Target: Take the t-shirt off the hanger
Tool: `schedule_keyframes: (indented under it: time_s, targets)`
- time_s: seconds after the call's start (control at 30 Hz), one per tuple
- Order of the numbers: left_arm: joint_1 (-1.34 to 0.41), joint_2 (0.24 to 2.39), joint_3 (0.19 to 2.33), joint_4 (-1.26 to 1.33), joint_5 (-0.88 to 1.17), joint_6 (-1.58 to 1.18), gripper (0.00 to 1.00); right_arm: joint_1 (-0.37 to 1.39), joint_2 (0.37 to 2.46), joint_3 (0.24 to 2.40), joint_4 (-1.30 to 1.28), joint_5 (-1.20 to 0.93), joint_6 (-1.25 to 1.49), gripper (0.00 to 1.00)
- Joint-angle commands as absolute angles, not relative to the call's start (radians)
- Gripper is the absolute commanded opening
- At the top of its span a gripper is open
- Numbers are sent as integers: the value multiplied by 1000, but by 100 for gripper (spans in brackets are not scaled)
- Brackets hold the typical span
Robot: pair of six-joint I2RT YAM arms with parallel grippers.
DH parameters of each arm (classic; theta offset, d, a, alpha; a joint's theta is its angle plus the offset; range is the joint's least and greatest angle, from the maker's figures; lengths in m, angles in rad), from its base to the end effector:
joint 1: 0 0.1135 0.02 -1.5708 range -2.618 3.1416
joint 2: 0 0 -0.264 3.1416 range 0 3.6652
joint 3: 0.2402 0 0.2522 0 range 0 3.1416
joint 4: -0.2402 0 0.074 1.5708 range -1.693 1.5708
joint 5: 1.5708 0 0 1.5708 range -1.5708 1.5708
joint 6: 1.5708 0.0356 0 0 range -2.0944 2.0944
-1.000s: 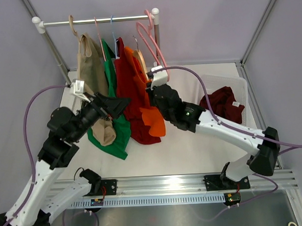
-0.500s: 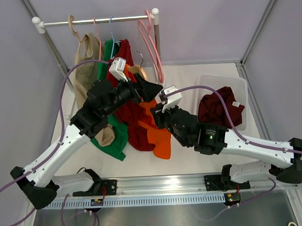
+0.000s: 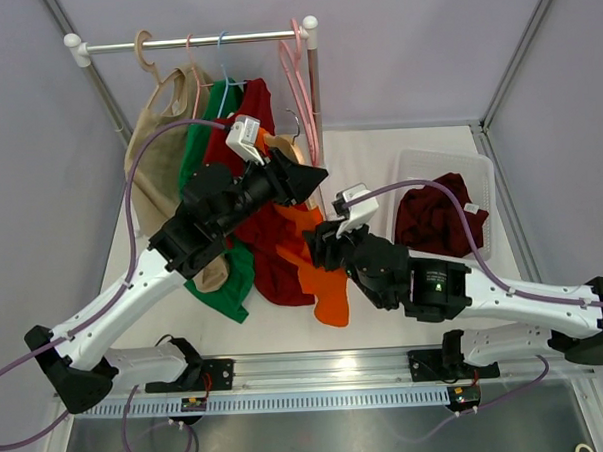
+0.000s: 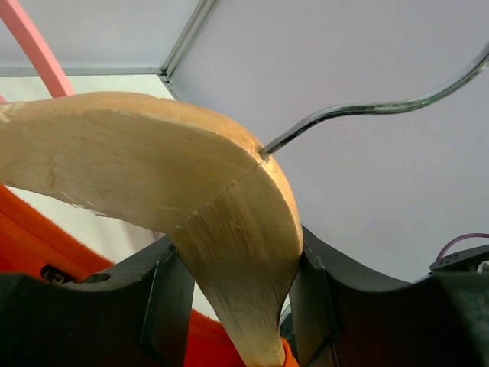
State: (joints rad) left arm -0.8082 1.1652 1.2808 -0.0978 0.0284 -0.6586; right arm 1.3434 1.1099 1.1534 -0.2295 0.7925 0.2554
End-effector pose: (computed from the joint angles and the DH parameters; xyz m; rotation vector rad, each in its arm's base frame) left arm 0.1801 -0.1900 0.4459 0.1496 1.6711 -1.1609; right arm 0.0793 0.2300 0.4022 -0.3597 1.6878 0.4939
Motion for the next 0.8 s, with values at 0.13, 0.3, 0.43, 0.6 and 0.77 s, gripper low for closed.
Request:
schedule_keyframes:
  time_s: [0.13,0.3,0.43,0.6,0.77]
  targets:
    - [-807,1068,1275,84,-6,-672,0,1420,971,1089,-252,697,357,96]
    - [-807,1058,1334,86,31,-644,0,1465,896,988,-265,574,423,99]
    - [-805,1052,1365,75,52,-647,0,1500,850,911,-278,618,463,99]
    - [-805,1048,1396,77,98,-683,0,1519,801,835,-210,612,462,74]
    - [-807,1046,1427,86,140,-726,0,1532,788,824,-190,640,436,3]
